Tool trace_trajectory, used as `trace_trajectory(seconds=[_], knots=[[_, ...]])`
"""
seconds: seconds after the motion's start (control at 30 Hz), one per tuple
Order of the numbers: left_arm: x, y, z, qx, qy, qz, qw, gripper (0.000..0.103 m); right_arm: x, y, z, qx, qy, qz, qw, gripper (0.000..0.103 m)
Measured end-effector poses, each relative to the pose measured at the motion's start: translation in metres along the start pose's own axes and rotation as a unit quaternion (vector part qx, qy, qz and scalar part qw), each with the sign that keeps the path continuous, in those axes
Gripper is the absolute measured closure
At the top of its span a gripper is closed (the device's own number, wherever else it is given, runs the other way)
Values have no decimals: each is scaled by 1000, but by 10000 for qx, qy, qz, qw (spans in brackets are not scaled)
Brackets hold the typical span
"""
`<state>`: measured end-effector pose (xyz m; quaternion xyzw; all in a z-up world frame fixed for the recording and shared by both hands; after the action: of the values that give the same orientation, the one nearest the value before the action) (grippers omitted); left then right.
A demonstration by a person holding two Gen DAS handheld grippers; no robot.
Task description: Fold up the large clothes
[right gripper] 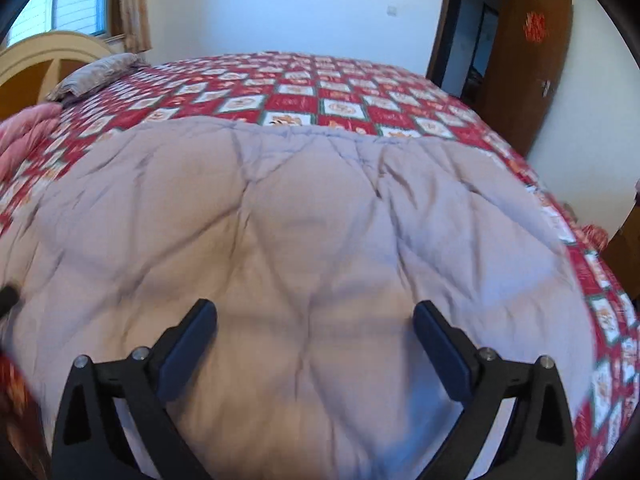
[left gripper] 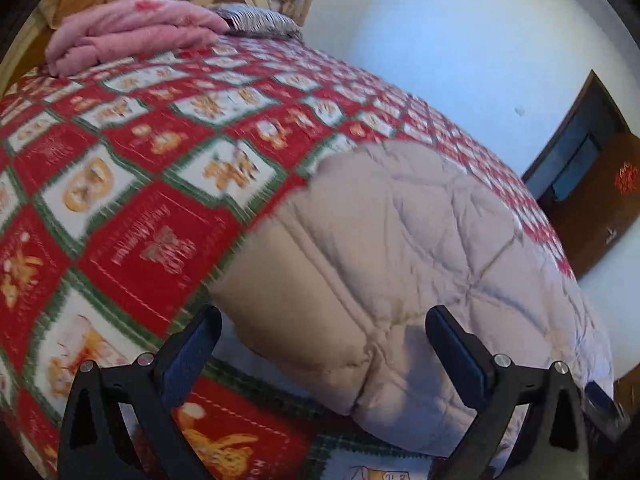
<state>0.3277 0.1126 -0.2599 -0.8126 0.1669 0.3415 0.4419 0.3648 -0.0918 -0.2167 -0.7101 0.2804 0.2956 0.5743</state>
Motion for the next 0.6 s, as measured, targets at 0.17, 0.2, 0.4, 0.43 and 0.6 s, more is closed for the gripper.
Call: trace_trajectory(seconds=[0.17,0.2,0.4,0.43,0.6], knots=[[9,1,-6,3,82,-72,9999,1,16,30,8,-164,2,118,9998,0],[10,1,-12,14,256,-26,9997,5,21,31,9,-181,17,50,9998,0],[4,2,-25,-49,975,81,9952,68,22,28,13,-209,202,-20,9996,0],[0,0,-25,-14,1031,37,9947,71,21,28,14,-195,205,-21,9996,0],[-17,-8,-25,-51,1314,-33,9913,80,19,28,17,-138,249,10,9996,0]])
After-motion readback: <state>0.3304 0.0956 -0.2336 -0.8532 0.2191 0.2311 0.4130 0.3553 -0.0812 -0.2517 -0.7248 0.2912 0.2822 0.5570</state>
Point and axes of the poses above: each gripper's, at about its wrist camera, not at the fingertips, and x roughly the way its jaws point, z to its left, y to its underside, the point moved 10 cm from there along x, roughly the way its jaws point, and after that the axes turned 4 degrees about -x, right-handed, at the moved point
